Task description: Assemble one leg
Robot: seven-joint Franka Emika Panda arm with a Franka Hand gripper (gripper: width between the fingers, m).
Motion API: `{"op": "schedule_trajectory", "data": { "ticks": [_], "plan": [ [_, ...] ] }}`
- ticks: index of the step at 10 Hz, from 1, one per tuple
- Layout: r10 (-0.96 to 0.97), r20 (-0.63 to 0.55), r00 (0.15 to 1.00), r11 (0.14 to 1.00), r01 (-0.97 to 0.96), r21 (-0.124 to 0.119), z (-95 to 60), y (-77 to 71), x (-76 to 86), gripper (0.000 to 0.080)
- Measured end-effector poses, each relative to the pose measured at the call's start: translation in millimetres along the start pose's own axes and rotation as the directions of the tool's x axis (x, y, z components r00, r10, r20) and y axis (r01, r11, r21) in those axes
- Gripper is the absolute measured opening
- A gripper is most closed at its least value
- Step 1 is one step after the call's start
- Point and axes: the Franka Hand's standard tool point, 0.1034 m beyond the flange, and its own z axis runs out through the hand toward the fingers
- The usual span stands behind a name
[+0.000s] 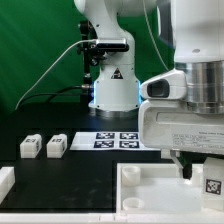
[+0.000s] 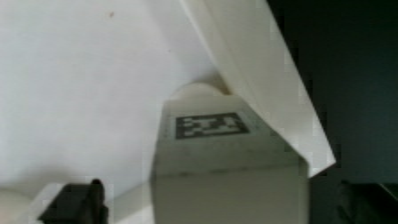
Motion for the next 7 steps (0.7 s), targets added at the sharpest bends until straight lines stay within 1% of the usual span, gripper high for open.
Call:
{"op": "schedule_trajectory", "data": {
  "ticks": [1, 2, 3, 4, 5, 6, 7],
  "plan": [
    [-0.003, -0.001, 1.000, 1.000, 0.003, -0.002, 0.0, 0.6, 0.5, 0.0555],
    [0.168, 0.005, 0.986, 0.986, -0.168, 0.006, 0.1, -1.2, -0.9, 0.0380],
    [0.269, 0.007, 0.963, 0.963, -0.269, 0.002, 0.6, 0.4, -1.1, 0.0380],
    [0.380, 0.007, 0.925, 0.925, -0.380, 0.001, 0.8, 0.9, -1.0, 0.0298],
    [0.478, 0.007, 0.878, 0.878, -0.478, 0.000, 0.7, 1.4, -0.6, 0.0298],
    [0.655, 0.012, 0.756, 0.756, -0.655, -0.001, 0.4, 2.7, 0.3, 0.0298],
    [0.795, 0.019, 0.606, 0.606, -0.795, -0.003, 1.5, 4.4, 0.8, 0.0298]
  ]
}}
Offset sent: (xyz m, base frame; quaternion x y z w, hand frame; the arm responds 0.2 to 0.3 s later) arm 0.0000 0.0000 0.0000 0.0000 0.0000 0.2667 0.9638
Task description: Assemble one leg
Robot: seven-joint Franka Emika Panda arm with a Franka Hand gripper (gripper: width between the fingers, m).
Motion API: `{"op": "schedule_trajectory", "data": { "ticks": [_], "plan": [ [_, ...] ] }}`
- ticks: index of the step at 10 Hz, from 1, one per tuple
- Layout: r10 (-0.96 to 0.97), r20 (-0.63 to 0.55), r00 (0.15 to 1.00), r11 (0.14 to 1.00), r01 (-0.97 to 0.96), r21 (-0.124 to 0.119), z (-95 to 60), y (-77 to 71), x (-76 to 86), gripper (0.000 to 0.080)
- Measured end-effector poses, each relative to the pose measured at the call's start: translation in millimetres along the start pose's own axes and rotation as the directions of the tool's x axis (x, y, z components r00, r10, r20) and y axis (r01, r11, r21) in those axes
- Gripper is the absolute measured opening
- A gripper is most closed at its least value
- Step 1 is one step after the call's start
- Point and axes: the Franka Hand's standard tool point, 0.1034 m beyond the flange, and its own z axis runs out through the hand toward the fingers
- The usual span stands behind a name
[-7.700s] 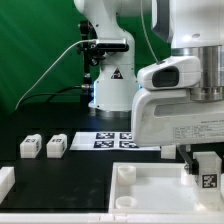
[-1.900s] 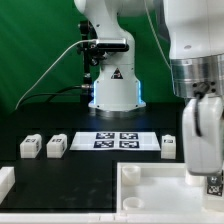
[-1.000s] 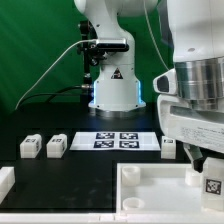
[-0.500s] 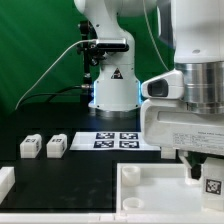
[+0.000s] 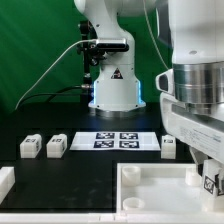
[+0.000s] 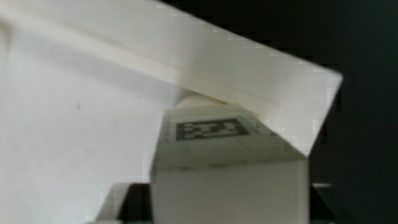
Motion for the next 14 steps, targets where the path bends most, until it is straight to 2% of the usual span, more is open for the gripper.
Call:
{"op": "schedule_trajectory", "data": {
  "ticks": [1, 2, 3, 5, 6, 7, 8, 9, 11, 13, 14],
  "plan": [
    [0.178, 0.005, 0.984, 0.984, -0.178, 0.009, 0.4, 2.0, -1.0, 0.0298],
    [0.435, 0.030, 0.900, 0.900, -0.435, 0.028, 1.0, 3.6, -4.4, 0.0296],
    [0.505, 0.043, 0.862, 0.861, -0.507, 0.039, 1.0, 4.1, -4.5, 0.0296],
    [0.489, 0.041, 0.871, 0.871, -0.491, 0.039, 1.1, 4.3, -4.3, 0.0296],
    [0.431, 0.037, 0.901, 0.901, -0.433, 0.041, 2.1, 4.7, -4.3, 0.0396],
    [0.248, 0.028, 0.968, 0.966, -0.249, 0.070, 1.9, 1.3, -5.1, 0.0532],
    [0.013, 0.007, 1.000, 0.997, -0.013, 0.079, 1.1, -1.0, -6.2, 0.0532],
    [-0.167, -0.013, 0.986, 0.983, 0.167, 0.078, 1.2, -2.1, -7.0, 0.0625],
    [-0.407, -0.033, 0.913, 0.910, 0.409, 0.070, 1.6, -1.7, -4.7, 0.0649],
    [-0.611, -0.055, 0.789, 0.788, 0.614, 0.054, 1.4, -1.8, -2.3, 0.0649],
    [-0.852, -0.085, 0.517, 0.519, 0.855, -0.002, 0.2, -2.9, 0.3, 0.0649]
  ]
}}
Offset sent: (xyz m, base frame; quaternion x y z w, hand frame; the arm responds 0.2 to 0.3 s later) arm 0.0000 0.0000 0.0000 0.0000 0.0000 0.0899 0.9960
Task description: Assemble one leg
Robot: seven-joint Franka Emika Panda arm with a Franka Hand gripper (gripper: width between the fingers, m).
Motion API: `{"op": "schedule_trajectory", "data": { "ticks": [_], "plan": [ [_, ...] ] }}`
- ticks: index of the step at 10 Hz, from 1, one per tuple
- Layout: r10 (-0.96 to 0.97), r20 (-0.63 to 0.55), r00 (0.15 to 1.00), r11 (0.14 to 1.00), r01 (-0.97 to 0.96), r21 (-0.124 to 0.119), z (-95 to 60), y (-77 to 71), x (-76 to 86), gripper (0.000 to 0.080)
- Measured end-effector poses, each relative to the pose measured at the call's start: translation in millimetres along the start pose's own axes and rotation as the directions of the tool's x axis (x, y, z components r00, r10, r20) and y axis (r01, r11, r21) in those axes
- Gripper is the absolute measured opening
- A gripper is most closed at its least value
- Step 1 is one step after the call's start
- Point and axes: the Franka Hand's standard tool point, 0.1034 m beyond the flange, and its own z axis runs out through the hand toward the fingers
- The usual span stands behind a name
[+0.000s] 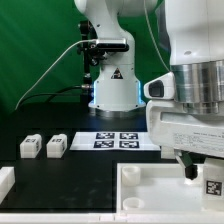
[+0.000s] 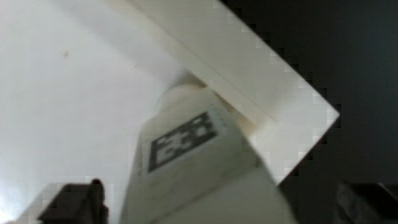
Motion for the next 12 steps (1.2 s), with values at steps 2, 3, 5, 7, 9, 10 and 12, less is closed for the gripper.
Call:
{"op": "schedule_trajectory", "data": {
  "ticks": [2, 3, 5, 7, 9, 10, 12],
  "plan": [
    [-0.191, -0.005, 0.982, 0.981, 0.191, -0.017, -0.2, 1.0, 0.9, 0.0649],
    [-0.107, -0.005, 0.994, 0.994, 0.107, -0.014, 0.0, 0.9, 0.7, 0.0556],
    [-0.112, -0.006, 0.994, 0.994, 0.112, -0.016, -0.1, 1.3, 1.0, 0.0291],
    [0.247, -0.006, 0.969, 0.969, -0.247, -0.012, 0.2, 3.4, 0.8, 0.0291],
    [0.569, 0.007, 0.822, 0.822, -0.568, -0.047, -0.2, 4.8, -0.6, 0.0291],
    [0.692, 0.003, 0.722, 0.721, -0.691, -0.057, 0.4, 5.7, -0.9, 0.0291],
    [0.959, 0.018, 0.284, 0.284, -0.958, -0.037, 0.6, 6.3, -5.6, 0.0292]
  ]
}}
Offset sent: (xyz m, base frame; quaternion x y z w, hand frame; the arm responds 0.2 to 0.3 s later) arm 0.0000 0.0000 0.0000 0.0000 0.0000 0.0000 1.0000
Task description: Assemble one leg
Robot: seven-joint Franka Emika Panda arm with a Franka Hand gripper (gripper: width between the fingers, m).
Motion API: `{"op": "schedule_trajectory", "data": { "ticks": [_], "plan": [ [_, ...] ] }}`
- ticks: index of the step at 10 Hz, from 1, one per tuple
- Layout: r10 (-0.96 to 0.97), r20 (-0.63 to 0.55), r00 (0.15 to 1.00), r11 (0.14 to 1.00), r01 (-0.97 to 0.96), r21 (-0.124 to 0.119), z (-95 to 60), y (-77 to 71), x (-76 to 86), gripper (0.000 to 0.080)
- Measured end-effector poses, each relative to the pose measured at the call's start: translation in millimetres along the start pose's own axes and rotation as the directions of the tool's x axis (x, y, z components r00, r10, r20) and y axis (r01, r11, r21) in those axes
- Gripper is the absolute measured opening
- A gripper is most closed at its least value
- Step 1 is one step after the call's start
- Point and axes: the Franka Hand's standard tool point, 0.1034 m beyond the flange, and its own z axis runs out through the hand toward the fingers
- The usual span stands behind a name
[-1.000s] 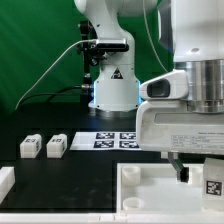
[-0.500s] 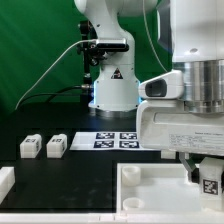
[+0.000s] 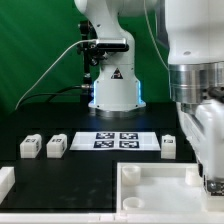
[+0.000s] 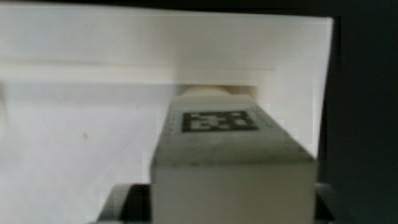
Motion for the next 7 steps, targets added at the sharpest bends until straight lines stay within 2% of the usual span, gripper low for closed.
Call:
{"op": "schedule_trajectory", "data": {
  "ticks": [1, 2, 3, 4, 5, 6, 7],
  "plan": [
    [0.174, 0.011, 0.985, 0.984, -0.174, 0.045, 0.2, 2.0, -1.2, 0.0292],
    [0.267, 0.001, 0.964, 0.962, -0.267, 0.053, -0.4, 2.7, 0.9, 0.0305],
    [0.275, 0.001, 0.961, 0.960, -0.275, 0.053, -0.6, 2.9, 1.7, 0.0305],
    [0.269, -0.007, 0.963, 0.963, -0.268, 0.039, -0.3, 5.0, 1.7, 0.0305],
    [0.235, -0.009, 0.972, 0.971, -0.235, 0.035, 0.4, 5.9, 1.1, 0.0305],
    [0.235, -0.009, 0.972, 0.972, -0.234, 0.035, 0.7, 6.1, 1.1, 0.0496],
    [0.231, -0.009, 0.973, 0.972, -0.231, 0.035, 0.4, 6.4, 0.0, 0.0620]
  ]
}}
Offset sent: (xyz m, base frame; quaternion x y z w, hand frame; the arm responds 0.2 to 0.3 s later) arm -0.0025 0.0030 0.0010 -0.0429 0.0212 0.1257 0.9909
